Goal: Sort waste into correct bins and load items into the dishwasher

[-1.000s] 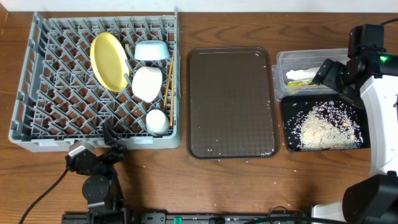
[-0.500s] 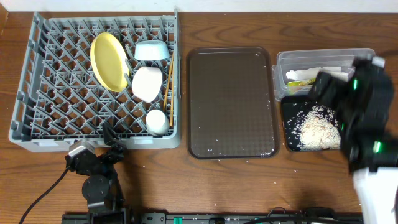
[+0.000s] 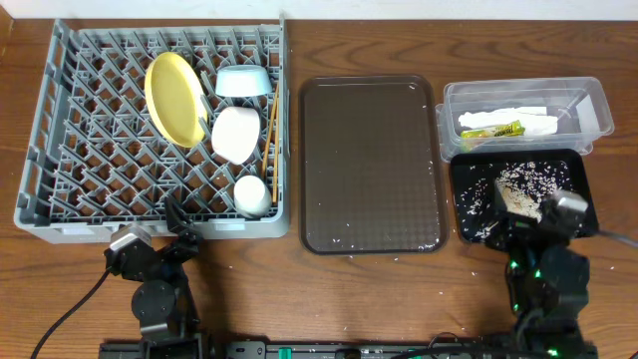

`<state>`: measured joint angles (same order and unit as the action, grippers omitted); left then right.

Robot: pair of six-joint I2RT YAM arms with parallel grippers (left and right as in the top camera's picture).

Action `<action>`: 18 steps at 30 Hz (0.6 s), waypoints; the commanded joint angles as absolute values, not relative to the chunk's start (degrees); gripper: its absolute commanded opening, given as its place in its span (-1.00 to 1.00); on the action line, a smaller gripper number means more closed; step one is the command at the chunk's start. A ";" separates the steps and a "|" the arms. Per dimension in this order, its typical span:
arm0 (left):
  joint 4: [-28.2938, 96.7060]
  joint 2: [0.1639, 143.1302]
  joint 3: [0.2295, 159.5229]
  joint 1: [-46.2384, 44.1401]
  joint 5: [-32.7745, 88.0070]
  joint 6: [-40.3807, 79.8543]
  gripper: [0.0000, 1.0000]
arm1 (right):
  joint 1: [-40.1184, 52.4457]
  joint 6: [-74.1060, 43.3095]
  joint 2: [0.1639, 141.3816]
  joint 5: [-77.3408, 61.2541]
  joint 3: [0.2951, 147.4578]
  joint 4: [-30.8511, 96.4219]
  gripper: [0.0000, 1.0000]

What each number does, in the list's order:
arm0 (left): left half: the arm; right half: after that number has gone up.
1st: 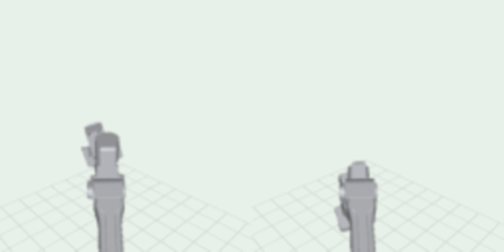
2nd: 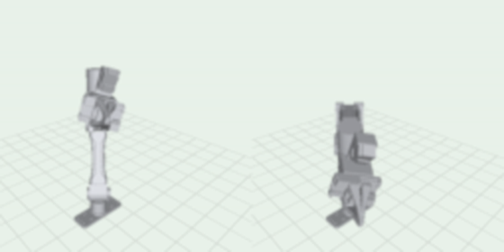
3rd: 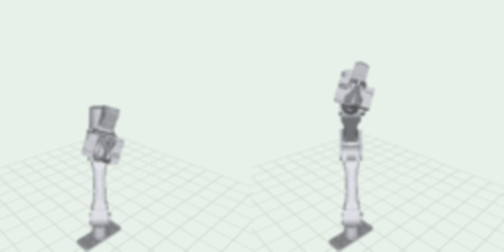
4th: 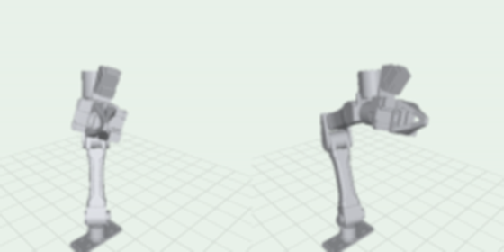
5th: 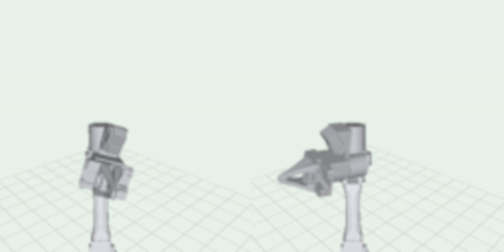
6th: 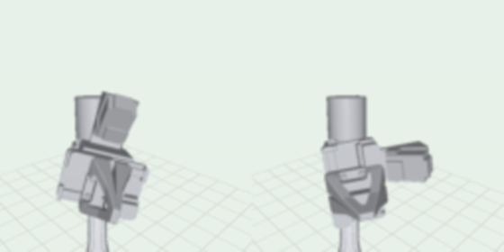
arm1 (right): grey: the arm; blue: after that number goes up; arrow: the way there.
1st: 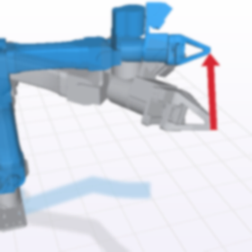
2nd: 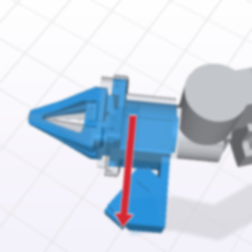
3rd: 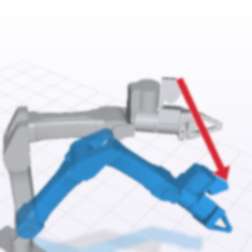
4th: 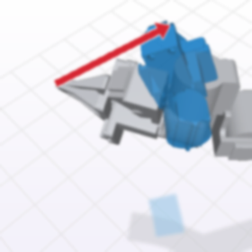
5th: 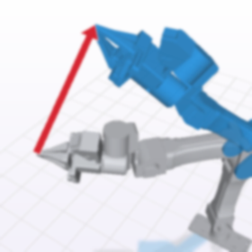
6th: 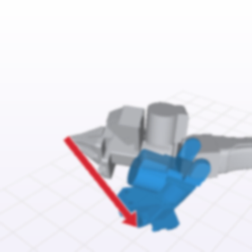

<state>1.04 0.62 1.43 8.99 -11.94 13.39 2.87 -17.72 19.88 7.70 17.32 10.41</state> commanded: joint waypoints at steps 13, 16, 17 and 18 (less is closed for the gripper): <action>2.98 0.23 0.23 9.30 -12.01 12.49 0.83 | 3.46 -18.39 2.90 7.03 0.32 0.32 0.99; 2.98 0.23 0.23 9.30 -12.01 12.49 0.83 | 3.46 -18.33 1.30 7.05 0.32 1.78 0.98; 2.98 0.23 0.23 9.30 -12.01 12.49 0.83 | 3.46 -18.33 0.86 7.07 0.32 2.70 0.98; 2.98 0.23 0.23 9.30 -12.01 12.49 0.83 | 3.44 -17.85 0.34 7.05 0.32 3.88 0.98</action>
